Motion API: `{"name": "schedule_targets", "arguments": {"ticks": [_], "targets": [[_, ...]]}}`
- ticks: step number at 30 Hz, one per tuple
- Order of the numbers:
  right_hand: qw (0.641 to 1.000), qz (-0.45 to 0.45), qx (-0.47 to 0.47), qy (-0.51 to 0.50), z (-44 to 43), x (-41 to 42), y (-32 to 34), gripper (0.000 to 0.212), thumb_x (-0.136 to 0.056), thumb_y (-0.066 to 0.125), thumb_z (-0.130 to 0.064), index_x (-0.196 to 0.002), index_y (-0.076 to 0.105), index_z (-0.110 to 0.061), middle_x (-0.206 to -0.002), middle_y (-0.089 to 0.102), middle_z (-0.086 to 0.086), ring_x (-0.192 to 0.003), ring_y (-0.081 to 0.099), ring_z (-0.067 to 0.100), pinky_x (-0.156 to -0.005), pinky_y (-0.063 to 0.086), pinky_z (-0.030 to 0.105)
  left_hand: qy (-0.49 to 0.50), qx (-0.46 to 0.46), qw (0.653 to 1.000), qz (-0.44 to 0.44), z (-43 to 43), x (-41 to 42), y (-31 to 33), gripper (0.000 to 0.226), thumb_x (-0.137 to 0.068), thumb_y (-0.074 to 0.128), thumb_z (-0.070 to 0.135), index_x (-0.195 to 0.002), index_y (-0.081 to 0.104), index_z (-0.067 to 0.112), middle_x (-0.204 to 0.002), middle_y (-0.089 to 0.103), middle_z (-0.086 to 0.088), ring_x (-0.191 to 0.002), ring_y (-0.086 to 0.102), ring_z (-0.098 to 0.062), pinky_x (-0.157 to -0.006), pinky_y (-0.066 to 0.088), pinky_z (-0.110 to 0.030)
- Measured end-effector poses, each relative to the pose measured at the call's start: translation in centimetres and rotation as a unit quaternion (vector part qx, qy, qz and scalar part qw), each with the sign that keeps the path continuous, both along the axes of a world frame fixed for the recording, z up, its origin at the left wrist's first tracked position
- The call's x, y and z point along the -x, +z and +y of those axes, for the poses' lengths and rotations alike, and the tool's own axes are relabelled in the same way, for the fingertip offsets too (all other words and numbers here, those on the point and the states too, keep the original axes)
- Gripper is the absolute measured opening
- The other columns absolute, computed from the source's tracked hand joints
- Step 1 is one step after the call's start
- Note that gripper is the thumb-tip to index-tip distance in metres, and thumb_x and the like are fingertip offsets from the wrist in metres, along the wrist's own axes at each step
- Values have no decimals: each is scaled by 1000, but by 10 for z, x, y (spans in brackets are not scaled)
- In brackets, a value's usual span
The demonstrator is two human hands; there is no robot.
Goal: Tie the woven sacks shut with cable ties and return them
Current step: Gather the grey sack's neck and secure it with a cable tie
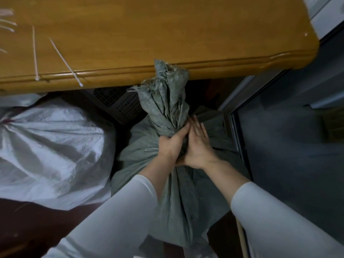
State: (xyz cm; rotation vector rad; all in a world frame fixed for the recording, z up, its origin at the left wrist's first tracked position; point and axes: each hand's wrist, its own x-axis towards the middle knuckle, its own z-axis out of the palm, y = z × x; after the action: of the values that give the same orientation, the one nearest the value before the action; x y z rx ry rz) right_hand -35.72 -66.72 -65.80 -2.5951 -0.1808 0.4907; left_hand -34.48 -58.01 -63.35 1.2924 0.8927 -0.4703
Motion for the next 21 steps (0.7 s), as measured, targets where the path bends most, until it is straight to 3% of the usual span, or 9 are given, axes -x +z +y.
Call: {"name": "schedule_targets", "arguments": {"ticks": [3,7,9,11,12,14,17,19,21], "targets": [[1000,-23,5,-17,11,-2,-4,115,-59,78,-47,-147,14,-9,-155,19,7,-146,9,16,-119,-7,29,-20,-51,997,-49,6,4,-1,54,-72,77,35,-116,63,8,-110,64,0,-108,57,-14,-104,44,-35],[993,-58,-3,-102,27,-7,-1,55,-73,67,-32,-122,51,-10,-122,56,9,-122,47,25,-113,23,31,-75,-101,991,-48,18,7,-23,103,-35,66,84,-112,66,17,-117,67,-4,-114,59,-21,-105,42,-42],[991,-50,-6,-122,37,-9,3,36,-81,61,-26,-112,56,-8,-115,60,13,-114,51,29,-104,31,32,-76,-100,992,-32,24,9,-15,96,-41,67,81,-113,66,18,-117,67,-3,-115,58,-19,-107,39,-40],[993,-28,-1,-117,45,-11,6,25,-86,56,-23,-105,58,-8,-112,61,14,-110,53,30,-99,37,34,-59,-78,994,-41,30,11,-3,71,-66,71,59,-118,63,11,-121,64,-7,-115,57,-18,-107,40,-35],[994,-15,2,-110,49,-13,8,22,-86,55,-22,-102,59,-8,-111,62,14,-109,54,30,-96,39,34,-68,-75,994,-40,33,12,-3,65,-75,67,53,-121,60,8,-124,62,-9,-117,56,-19,-107,40,-34],[997,6,23,-70,54,-17,11,20,-86,55,-22,-100,59,-8,-110,62,14,-109,54,30,-94,40,34,-119,-103,987,-23,40,15,-6,71,-82,53,61,-127,54,6,-131,56,-13,-124,50,-25,-110,36,-35],[996,29,81,28,62,-23,14,31,-87,52,-25,-114,54,-11,-123,56,10,-120,46,27,-98,33,32,-254,-212,944,-1,55,20,2,73,-88,32,65,-131,52,9,-137,49,-18,-132,38,-31,-113,30,-35],[993,49,102,45,68,-26,17,37,-86,52,-29,-118,49,-11,-129,52,10,-124,42,26,-100,30,33,-311,-287,906,-16,71,25,18,72,-85,30,64,-109,65,7,-118,62,-21,-116,53,-33,-100,43,-38],[989,61,123,49,75,-29,20,47,-81,59,-36,-118,47,-11,-128,53,13,-124,44,27,-99,31,35,-269,-309,911,-49,94,23,39,77,-68,25,66,-82,69,4,-90,69,-20,-89,64,-34,-85,52,-40]]}}
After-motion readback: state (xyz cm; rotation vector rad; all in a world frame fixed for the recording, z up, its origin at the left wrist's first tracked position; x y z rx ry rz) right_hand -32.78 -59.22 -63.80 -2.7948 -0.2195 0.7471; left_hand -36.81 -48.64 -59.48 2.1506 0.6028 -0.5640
